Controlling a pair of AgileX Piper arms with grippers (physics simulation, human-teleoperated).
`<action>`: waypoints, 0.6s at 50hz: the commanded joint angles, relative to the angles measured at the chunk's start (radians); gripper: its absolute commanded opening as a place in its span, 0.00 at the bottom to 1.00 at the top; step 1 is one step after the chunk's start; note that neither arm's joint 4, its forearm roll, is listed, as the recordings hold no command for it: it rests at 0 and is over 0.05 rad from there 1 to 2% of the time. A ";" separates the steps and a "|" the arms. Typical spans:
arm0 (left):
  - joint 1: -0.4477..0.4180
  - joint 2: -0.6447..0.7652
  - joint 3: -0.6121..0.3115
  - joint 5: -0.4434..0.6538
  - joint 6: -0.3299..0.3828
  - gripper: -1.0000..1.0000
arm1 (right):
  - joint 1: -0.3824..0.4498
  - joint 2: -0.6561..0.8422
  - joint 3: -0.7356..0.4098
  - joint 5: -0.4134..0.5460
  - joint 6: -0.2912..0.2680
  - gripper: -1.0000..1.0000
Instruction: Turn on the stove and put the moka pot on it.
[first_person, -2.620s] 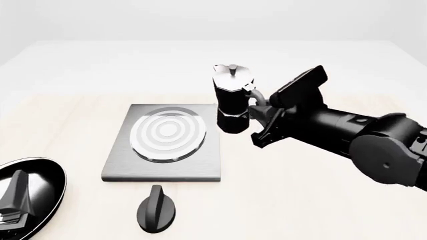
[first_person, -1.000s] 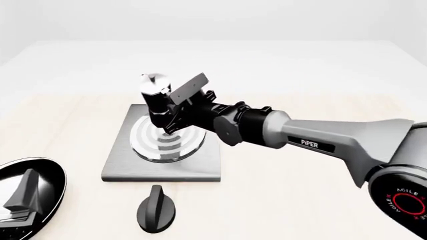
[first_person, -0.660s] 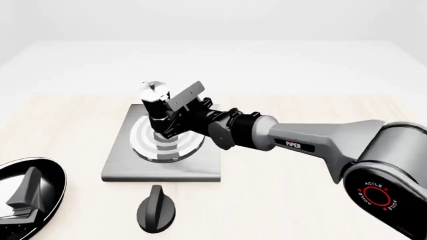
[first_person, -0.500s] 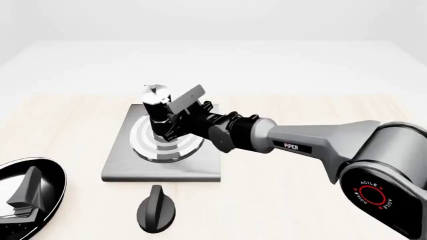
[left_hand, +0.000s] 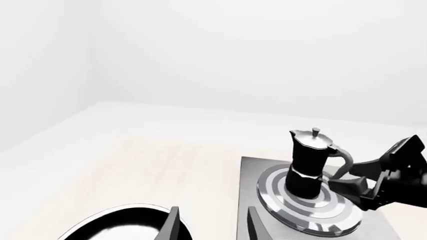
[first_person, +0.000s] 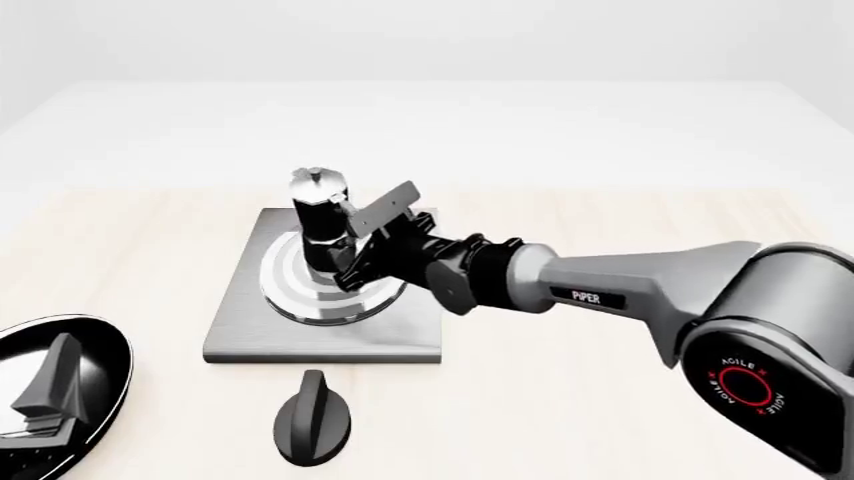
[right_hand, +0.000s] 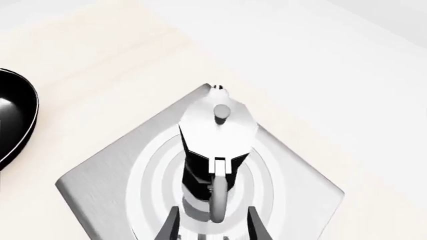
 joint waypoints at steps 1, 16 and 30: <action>0.002 -0.027 0.000 0.020 -0.004 1.00 | 0.010 -0.073 0.061 0.018 -0.005 1.00; -0.001 -0.086 -0.001 0.070 -0.001 1.00 | 0.064 -0.470 0.329 0.111 -0.005 1.00; 0.004 -0.119 -0.008 0.089 0.008 1.00 | 0.032 -0.756 0.478 0.198 0.008 1.00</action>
